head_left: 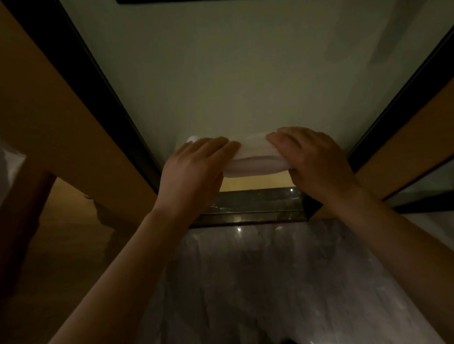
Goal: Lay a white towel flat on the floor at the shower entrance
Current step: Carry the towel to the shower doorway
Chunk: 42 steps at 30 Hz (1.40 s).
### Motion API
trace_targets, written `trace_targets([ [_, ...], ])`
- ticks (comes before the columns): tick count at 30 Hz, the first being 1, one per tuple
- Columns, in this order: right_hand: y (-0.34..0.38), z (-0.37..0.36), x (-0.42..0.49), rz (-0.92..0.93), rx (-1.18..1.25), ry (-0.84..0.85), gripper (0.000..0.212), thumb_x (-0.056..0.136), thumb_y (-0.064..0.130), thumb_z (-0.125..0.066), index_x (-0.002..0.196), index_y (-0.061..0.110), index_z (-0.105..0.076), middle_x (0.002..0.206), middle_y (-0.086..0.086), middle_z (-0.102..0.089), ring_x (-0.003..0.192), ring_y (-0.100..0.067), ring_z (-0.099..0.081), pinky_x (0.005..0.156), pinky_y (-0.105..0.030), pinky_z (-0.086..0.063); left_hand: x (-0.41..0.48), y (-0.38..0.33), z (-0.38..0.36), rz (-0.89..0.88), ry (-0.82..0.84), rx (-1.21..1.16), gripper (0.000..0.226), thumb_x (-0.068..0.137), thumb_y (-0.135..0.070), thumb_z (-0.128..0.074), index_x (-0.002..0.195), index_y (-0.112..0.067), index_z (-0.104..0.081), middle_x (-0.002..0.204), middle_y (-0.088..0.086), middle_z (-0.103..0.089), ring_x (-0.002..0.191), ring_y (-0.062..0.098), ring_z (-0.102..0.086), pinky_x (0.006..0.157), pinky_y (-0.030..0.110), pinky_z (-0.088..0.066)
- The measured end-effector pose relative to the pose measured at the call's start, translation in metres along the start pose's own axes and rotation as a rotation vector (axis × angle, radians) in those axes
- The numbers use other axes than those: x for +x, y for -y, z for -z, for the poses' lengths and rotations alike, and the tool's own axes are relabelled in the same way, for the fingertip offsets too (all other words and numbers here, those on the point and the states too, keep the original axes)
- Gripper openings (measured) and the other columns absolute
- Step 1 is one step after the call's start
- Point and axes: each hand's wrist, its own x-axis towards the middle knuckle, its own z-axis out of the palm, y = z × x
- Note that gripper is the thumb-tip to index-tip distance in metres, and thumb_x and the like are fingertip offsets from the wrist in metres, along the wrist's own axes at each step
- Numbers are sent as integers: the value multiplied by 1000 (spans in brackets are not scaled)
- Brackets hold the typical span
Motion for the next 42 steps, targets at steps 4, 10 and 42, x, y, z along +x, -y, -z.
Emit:
trace_targets([
  [4, -6, -37, -16, -1, -8, 17, 53, 64, -13, -59, 114, 3, -62, 109, -18, -64, 98, -37, -62, 76, -44, -51, -12, 4, -38, 13, 14, 3, 38, 80, -11, -57, 117, -10, -64, 116, 9, -66, 103, 29, -63, 81, 39, -50],
  [10, -22, -105, -52, 39, -12, 34, 47, 72, -9, -52, 117, 1, -60, 112, -20, -63, 101, -39, -61, 79, -47, -49, -44, 5, -115, 33, 8, 30, 42, 75, -6, -65, 117, -9, -64, 116, 10, -66, 103, 31, -63, 83, 40, -50],
  [42, -50, -545, -313, 125, -40, 41, 39, 81, 3, -53, 119, 8, -62, 113, -16, -65, 101, -35, -63, 81, -42, -53, -285, 42, -561, 30, 66, 46, 45, 74, -8, -68, 119, -7, -64, 121, 16, -63, 111, 36, -60, 91, 56, -46],
])
